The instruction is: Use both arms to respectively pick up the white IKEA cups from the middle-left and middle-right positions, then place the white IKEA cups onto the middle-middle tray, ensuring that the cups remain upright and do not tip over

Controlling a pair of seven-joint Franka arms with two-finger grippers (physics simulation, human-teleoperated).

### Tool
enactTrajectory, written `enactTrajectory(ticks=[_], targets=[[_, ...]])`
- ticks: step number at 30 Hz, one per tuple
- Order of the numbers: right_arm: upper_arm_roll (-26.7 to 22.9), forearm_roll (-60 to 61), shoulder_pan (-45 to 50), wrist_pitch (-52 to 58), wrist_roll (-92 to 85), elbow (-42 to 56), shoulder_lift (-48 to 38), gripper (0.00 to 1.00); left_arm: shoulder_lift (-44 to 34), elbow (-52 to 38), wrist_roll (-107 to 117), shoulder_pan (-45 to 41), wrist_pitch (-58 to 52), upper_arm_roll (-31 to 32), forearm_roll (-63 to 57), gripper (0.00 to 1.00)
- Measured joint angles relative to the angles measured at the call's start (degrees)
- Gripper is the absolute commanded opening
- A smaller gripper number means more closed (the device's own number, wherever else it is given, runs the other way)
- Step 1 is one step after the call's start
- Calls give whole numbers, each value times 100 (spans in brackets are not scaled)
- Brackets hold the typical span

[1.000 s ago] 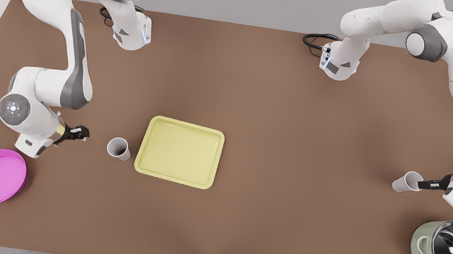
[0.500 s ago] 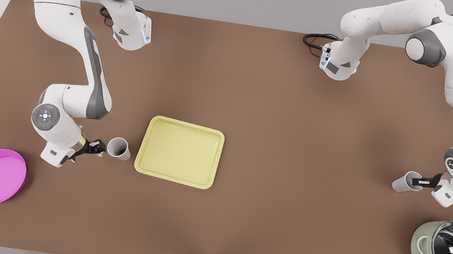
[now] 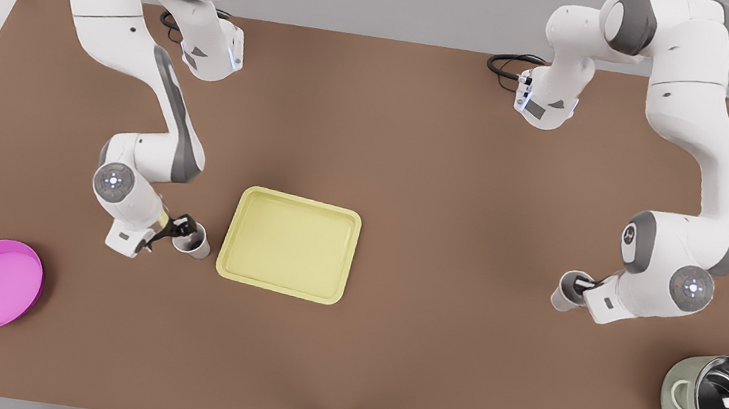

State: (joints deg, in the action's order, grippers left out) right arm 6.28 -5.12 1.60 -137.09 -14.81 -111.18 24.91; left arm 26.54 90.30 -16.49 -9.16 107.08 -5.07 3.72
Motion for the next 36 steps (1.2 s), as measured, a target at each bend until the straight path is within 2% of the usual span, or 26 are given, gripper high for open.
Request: enactTrajectory(ticks=[3,5,7,8,10,11,13,16,18,23,27,28,30,31,36], targets=[[4,-1,-9,-116,1,6,106,100,366,-588,806,-642,-118,1136,253,21],[4,-4,-11,-173,1,37,223,100,946,-1287,1487,-1348,-71,1343,327,21],[5,-6,-16,-228,-1,34,303,100,1296,-1532,2203,-1778,180,1396,371,21],[5,-7,-23,-259,-2,18,334,93,1423,-1578,2560,-1918,358,1404,384,21],[5,-5,-33,-318,-11,-4,370,69,1815,-1967,3281,-2227,706,1401,311,21],[5,-4,-40,-344,-18,-8,379,61,2045,-2261,3639,-2354,846,1402,237,21],[5,-4,-51,-385,-39,-5,395,55,2400,-2724,4308,-2504,1066,1402,139,21],[4,-4,-36,-425,-74,16,433,42,2689,-2919,5186,-2673,1286,1417,72,21],[5,10,-13,-442,-109,29,439,22,2797,-2924,5696,-2784,1375,1428,59,21],[56,25,-29,-434,-198,236,388,21,3005,-2926,6749,-2897,1496,1512,78,21],[477,25,-48,-416,-270,516,278,21,3095,-2942,7399,-2922,1555,1525,86,23],[610,25,-41,-413,-313,575,267,21,3099,-2943,7537,-2924,1566,1525,89,33],[840,22,-21,-408,-444,645,270,21,3117,-2944,7785,-2925,1591,1526,101,73],[925,21,-1,-406,-528,662,283,21,3123,-2944,7895,-2925,1607,1526,112,85],[1139,25,88,-341,-1080,614,331,21,3129,-2939,8331,-2925,1686,1525,169,100]])
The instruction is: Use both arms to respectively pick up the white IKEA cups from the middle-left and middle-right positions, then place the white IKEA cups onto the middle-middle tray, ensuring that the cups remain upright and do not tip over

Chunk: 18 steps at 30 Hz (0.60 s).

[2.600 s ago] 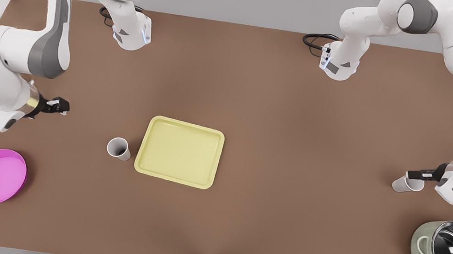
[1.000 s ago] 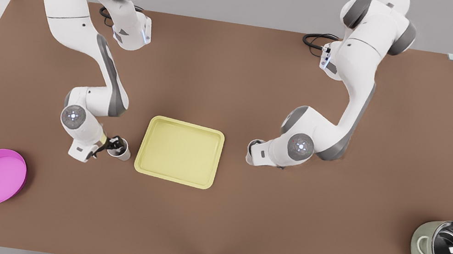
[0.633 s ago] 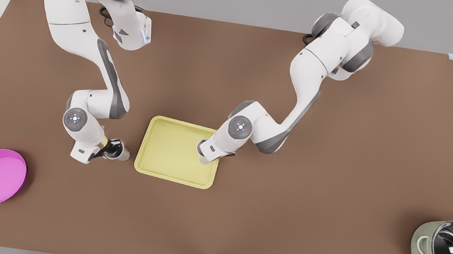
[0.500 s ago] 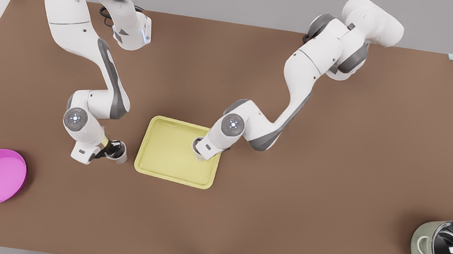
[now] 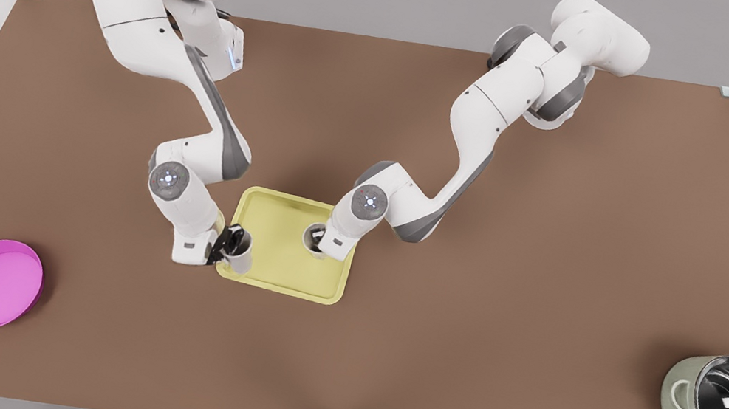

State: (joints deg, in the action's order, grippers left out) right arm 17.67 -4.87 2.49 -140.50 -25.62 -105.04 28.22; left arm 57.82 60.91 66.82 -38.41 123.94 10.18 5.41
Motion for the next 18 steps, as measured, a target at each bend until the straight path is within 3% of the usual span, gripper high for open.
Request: enactTrajectory(ticks=[10,14,15,16,18], targets=[[123,-3,118,242,-978,-140,290,21,-641,9,718,78,-727,111,-31,100],[122,-7,152,270,-1251,-108,410,21,-1629,0,826,682,-2000,133,-82,100],[122,-14,154,274,-1307,-100,422,44,-1882,-8,743,1074,-2502,134,-155,100],[122,-19,158,276,-1358,-90,431,100,-2028,-12,624,1413,-2992,135,-275,100],[121,-34,149,276,-1448,-80,454,100,-2426,0,289,1957,-3866,141,-540,100]])
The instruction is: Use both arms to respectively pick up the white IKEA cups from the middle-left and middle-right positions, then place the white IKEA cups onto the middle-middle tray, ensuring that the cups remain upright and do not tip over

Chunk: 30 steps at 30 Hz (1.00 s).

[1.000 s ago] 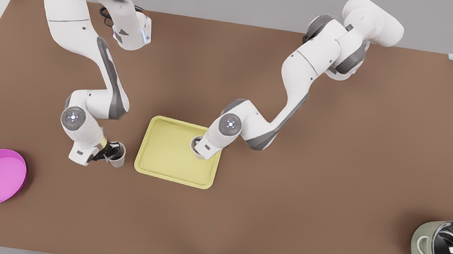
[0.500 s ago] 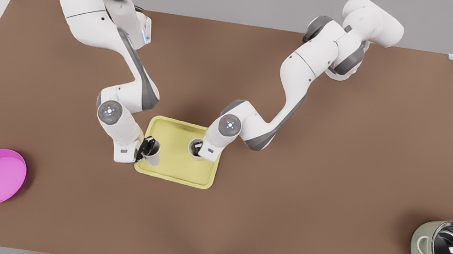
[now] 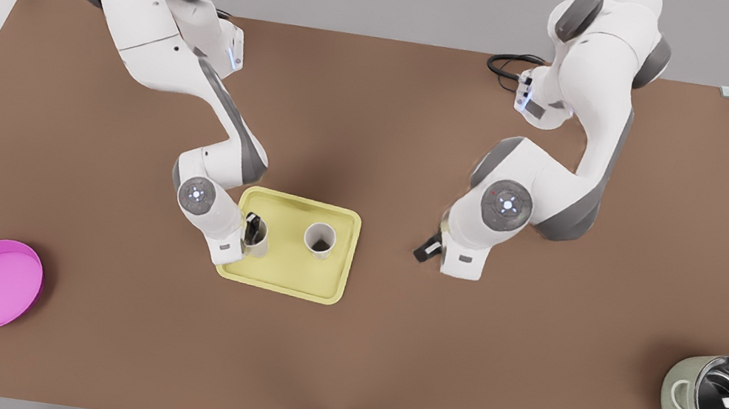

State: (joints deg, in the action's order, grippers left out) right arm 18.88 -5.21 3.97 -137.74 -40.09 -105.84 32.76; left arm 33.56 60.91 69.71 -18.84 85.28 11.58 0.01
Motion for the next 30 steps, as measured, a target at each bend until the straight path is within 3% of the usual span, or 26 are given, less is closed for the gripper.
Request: enactTrajectory(ticks=[2,5,7,14,24,30], targets=[[0,-16,4,-2,-74,11,12,100,-751,513,-554,394,-617,-25,-352,100],[0,-42,11,-6,-162,57,15,100,-2031,2251,-1557,904,-741,-211,-741,100],[0,-46,2,-5,-220,73,10,100,-2318,2248,-2120,993,-801,-490,-724,100],[12,-15,-25,115,-456,264,-49,100,-1973,1977,-3553,1007,-945,-617,-566,100],[-32,261,-344,1584,-559,1356,-460,100,-1874,1882,-4841,1199,-1004,-615,-491,100],[-1088,-38,-697,2637,315,1422,-1315,100,-1873,1891,-5335,1199,-1013,-615,-484,100]])
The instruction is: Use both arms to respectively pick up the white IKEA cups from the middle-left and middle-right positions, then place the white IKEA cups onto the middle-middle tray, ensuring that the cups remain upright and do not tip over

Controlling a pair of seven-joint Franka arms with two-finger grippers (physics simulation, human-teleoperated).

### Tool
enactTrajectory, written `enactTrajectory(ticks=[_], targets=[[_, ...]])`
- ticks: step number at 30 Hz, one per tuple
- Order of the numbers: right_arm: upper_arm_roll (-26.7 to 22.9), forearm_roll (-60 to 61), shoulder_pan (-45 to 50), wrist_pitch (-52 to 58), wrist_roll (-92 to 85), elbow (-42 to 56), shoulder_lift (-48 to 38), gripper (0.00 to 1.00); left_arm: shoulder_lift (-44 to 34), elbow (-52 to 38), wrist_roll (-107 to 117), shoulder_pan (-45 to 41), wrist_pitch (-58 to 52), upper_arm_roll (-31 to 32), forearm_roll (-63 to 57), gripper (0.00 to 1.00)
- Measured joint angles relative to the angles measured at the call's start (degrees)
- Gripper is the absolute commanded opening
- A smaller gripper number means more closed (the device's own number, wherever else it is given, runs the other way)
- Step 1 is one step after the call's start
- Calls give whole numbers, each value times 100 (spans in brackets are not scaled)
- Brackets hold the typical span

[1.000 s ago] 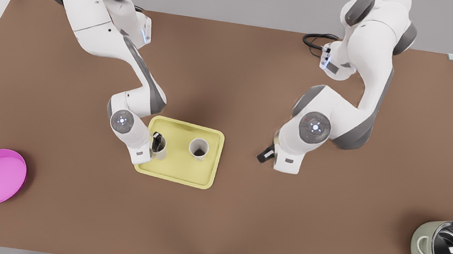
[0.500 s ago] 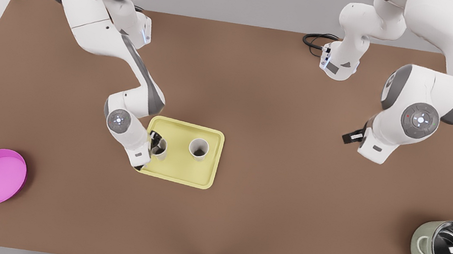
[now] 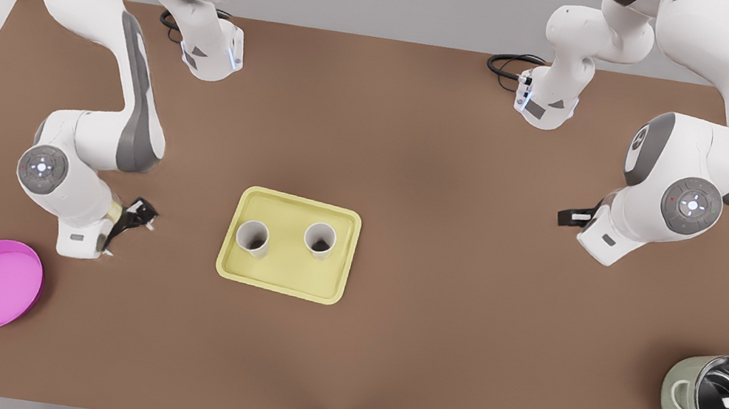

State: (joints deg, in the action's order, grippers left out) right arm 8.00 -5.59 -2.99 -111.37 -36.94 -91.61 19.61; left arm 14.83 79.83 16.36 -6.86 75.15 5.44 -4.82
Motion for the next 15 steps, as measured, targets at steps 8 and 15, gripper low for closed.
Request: enactTrajectory(ticks=[8,15], targets=[[-321,172,23,1525,1088,1388,-890,100,0,0,-447,-2,-33,0,2,100],[-880,279,296,2394,1683,977,-1559,100,0,0,-703,-9,-77,0,2,100]])
